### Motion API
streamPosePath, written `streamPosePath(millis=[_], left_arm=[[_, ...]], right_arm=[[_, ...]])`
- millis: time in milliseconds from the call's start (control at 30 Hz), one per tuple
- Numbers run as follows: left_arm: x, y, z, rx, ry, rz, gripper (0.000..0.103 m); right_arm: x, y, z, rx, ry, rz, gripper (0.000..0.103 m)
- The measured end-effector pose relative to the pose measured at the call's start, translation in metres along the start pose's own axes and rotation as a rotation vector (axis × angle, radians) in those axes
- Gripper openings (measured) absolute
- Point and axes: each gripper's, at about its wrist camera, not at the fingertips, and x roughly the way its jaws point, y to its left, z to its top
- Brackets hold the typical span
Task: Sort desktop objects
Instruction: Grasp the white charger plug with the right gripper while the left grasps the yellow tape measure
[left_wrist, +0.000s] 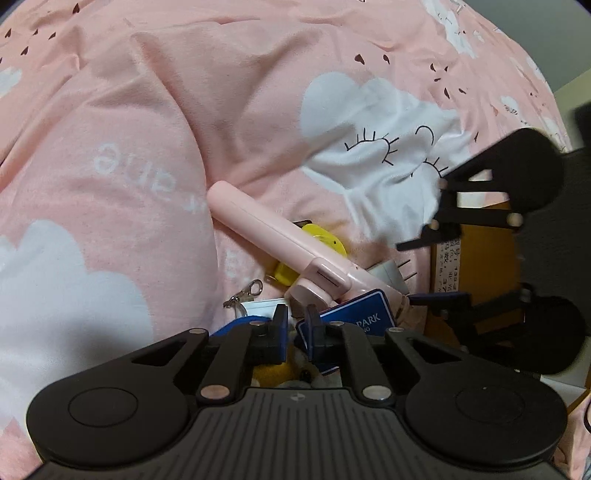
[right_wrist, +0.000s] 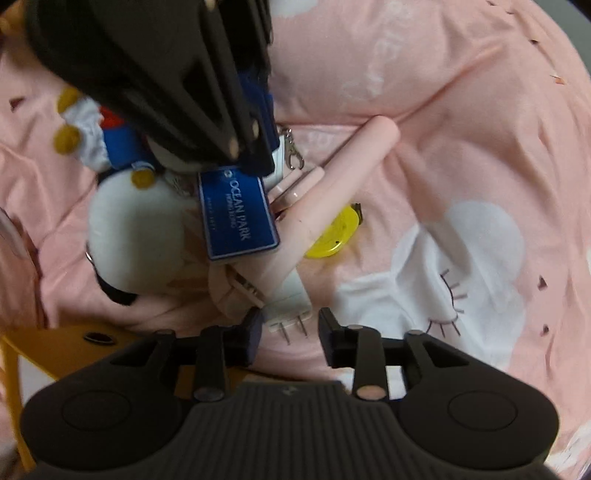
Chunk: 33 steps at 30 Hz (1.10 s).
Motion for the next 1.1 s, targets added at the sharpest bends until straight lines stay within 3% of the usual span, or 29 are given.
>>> streamPosePath(millis=[233, 433, 600, 767, 867, 967, 1100], left_arm=[[-0.012, 0.004, 0.002, 0.024, -0.02, -0.028, 0.012], [-0.03, 0.002, 0.011, 0.077, -0.074, -0.009, 0.015], [-0.037, -0.012, 0.025, 0.169, -0.102, 0.016, 0.022], [-0.027, -0.032, 0.04, 0.288, -0.116, 0.061, 0.028], [-0.01, -0.044, 0.051, 0.361, -0.084, 0.083, 0.032], [0.012, -0.048, 0.065, 0.386, -0.017, 0.076, 0.033], [0.042, -0.046, 0.08, 0.328, 0.111, 0.041, 0.034]], right_arm=[[0.015, 0.002, 0.005, -0.09, 0.015, 0.042, 0.039], [0.015, 0.009, 0.005, -0.116, 0.003, 0.015, 0.037], [-0.011, 0.007, -0.01, -0.073, -0.041, -0.045, 0.036], [-0.052, -0.011, -0.029, 0.041, -0.113, -0.16, 0.036], [-0.071, -0.031, -0.044, 0.164, -0.153, -0.254, 0.036], [-0.079, -0.052, -0.067, 0.324, -0.169, -0.319, 0.036], [-0.069, -0.06, -0.106, 0.486, -0.166, -0.318, 0.035]])
